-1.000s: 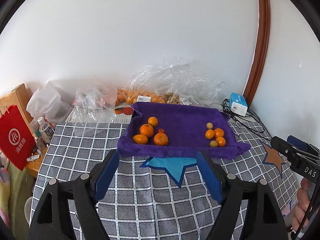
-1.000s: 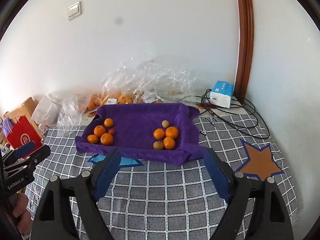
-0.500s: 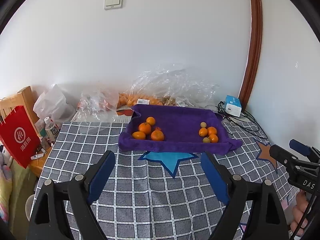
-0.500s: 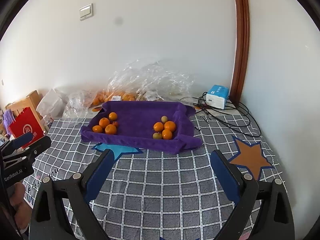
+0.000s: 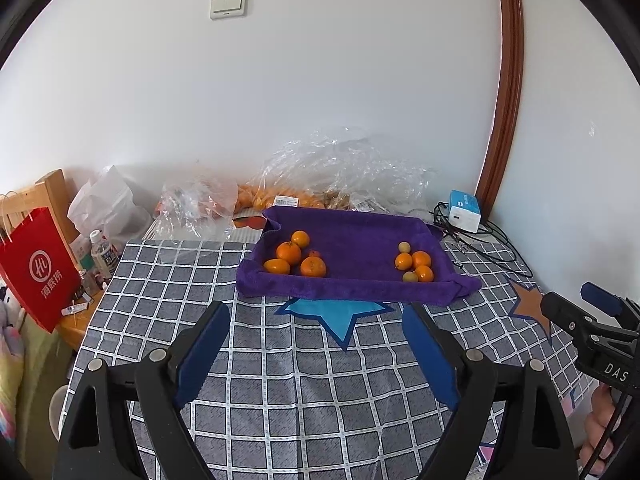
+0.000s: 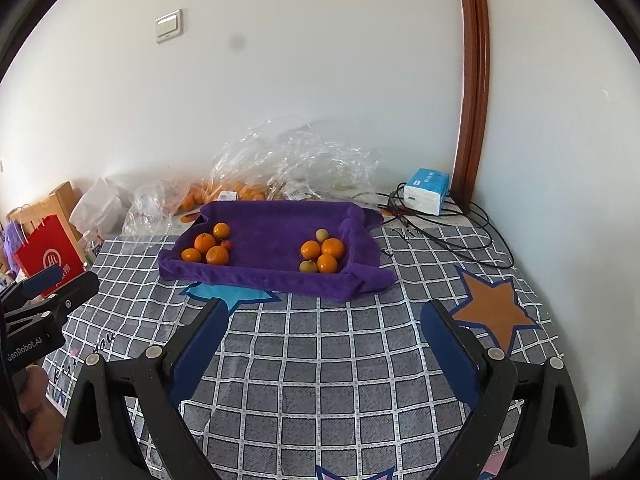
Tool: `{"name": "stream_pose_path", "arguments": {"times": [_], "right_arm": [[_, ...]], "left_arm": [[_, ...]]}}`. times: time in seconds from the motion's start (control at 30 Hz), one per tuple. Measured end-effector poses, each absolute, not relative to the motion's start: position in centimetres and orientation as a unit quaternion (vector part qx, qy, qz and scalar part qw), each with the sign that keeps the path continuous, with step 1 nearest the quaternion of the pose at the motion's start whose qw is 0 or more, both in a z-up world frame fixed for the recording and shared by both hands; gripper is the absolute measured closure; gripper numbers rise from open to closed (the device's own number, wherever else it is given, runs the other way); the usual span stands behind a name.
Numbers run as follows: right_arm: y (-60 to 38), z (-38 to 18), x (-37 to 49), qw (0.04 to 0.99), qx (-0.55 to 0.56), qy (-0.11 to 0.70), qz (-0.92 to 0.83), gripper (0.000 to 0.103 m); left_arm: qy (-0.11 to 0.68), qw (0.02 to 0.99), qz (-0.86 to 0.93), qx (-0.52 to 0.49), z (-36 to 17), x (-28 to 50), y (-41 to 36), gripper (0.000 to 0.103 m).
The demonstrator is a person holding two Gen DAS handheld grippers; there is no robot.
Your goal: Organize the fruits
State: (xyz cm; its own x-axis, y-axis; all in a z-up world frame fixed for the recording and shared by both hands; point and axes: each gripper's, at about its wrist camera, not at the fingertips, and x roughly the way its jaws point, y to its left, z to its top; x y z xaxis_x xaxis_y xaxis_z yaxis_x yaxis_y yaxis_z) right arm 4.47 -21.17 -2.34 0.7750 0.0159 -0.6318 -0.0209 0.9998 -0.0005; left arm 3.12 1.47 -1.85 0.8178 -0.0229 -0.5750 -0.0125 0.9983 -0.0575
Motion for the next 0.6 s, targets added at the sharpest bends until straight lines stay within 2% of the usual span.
{"name": "stream_pose_path", "arguments": {"times": [0.6], "right_arm": [[-21.1,-2.4,4.13,0.943,-0.003,0.334,0.01,0.007]], "left_arm": [[0.302,0.953,0.002,-0.031,-1.77,3.09,1.63,0.014]]}}
